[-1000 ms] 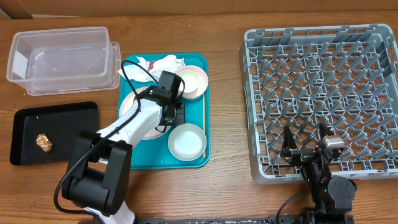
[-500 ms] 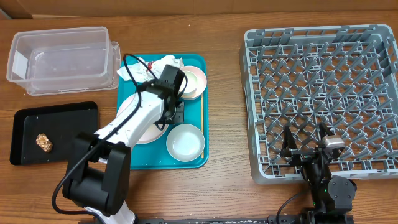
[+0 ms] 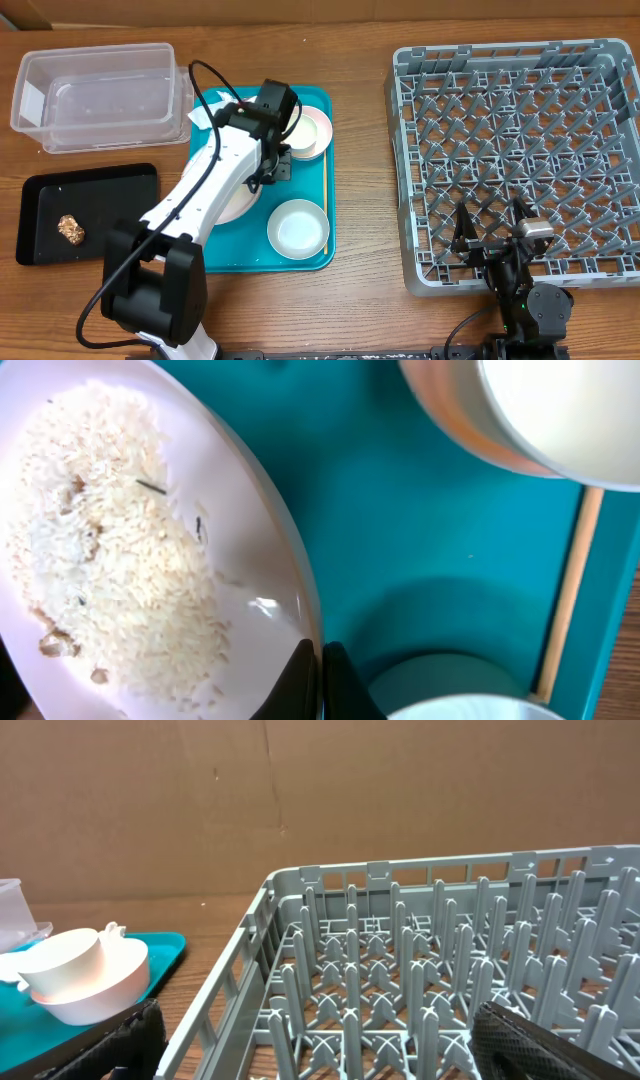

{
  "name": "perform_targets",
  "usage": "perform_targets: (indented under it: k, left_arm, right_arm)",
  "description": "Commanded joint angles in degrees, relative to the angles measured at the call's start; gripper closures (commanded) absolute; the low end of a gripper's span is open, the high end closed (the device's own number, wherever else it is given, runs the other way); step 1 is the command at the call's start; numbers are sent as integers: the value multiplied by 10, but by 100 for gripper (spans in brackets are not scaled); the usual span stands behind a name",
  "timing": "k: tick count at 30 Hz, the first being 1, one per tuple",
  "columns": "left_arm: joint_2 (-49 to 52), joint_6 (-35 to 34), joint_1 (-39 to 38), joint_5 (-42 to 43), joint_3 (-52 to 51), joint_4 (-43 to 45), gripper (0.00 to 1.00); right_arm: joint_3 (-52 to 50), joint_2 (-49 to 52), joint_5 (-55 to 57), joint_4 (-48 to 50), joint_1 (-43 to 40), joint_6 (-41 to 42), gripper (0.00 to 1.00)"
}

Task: Sort waste into correct bins and load items into the dishwasher
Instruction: 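Lift the plate over the black tray and tilt to dump rice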

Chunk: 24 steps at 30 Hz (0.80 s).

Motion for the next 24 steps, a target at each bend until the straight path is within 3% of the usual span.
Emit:
perform_targets:
  k: [1, 14, 24]
  left_arm:
    - [7, -26, 3, -52, 40, -25, 96]
    - [7, -45, 26, -100, 160, -136, 96]
    - [7, -44, 149, -16, 186, -145, 96]
  right_arm:
    - [-6, -6, 1, 3, -2, -2, 0]
    - [-6, -6, 1, 3, -2, -2, 0]
    - [-6, -6, 1, 3, -2, -2, 0]
